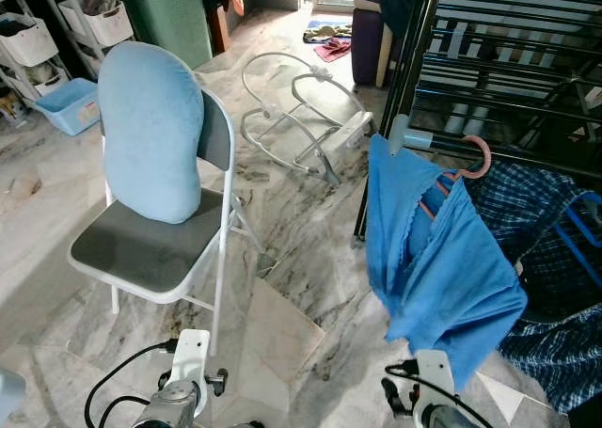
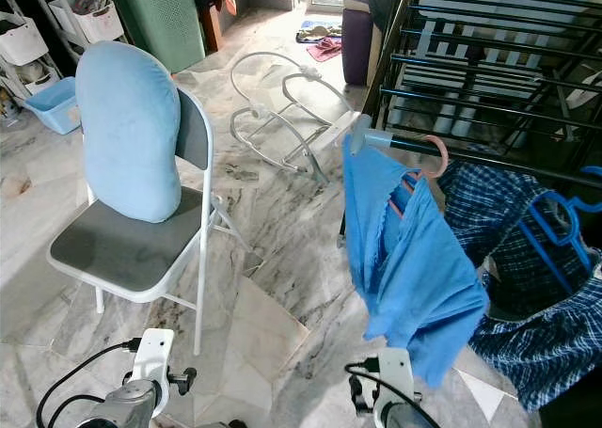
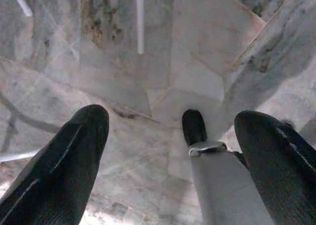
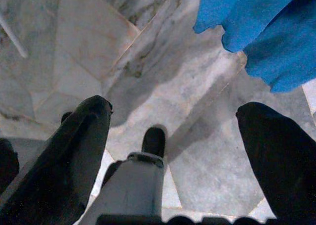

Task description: Hang hanger

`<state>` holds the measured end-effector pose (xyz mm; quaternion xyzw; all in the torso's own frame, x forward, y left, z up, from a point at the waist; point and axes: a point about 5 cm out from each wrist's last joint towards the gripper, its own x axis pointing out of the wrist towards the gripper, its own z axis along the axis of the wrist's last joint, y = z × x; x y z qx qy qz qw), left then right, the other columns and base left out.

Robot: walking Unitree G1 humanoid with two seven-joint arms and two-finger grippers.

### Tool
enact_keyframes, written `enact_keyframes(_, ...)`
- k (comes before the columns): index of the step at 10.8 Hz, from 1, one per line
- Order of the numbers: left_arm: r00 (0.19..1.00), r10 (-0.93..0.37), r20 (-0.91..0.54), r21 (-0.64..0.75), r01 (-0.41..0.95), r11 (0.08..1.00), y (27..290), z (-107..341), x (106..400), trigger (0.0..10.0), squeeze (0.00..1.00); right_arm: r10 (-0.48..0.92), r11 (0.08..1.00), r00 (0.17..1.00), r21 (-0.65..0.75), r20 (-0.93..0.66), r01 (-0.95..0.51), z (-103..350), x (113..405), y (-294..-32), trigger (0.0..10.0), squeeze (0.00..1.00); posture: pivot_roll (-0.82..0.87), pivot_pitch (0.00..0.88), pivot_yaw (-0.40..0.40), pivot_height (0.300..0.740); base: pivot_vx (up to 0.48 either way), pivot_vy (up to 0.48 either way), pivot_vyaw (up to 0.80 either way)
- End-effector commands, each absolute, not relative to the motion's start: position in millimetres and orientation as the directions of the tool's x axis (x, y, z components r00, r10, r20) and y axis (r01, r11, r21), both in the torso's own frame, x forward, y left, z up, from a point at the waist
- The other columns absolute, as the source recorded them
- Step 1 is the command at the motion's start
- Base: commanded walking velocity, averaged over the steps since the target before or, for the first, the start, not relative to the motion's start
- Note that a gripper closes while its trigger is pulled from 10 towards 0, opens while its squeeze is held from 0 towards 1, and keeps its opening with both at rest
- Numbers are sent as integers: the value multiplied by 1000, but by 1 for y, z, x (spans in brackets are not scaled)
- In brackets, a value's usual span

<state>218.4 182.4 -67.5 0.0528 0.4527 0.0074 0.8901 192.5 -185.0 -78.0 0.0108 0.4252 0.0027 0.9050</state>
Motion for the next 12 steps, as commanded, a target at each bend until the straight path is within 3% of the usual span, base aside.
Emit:
enact_keyframes(1, 574, 72, -815, 121, 48, 992, 186, -70, 213, 10000, 0, 5, 1000, 609, 10, -793, 5, -83, 184, -186, 10000, 0, -34, 112, 42, 740, 0, 0, 0)
enact_keyframes(8, 573, 56, -817, 140, 104, 985, 186, -70, 212, 10000, 0, 2, 1000, 585, 7, -811, 7, -87, 176, -185, 10000, 0, -39, 111, 57, 740, -243, 0, 0)
enact_keyframes(12, 579, 52, -814, 148, 120, 982, 185, -69, 216, 10000, 0, -4, 1000, 577, -3, -817, 4, -88, 175, -185, 10000, 0, -41, 97, 57, 740, 0, 0, 0)
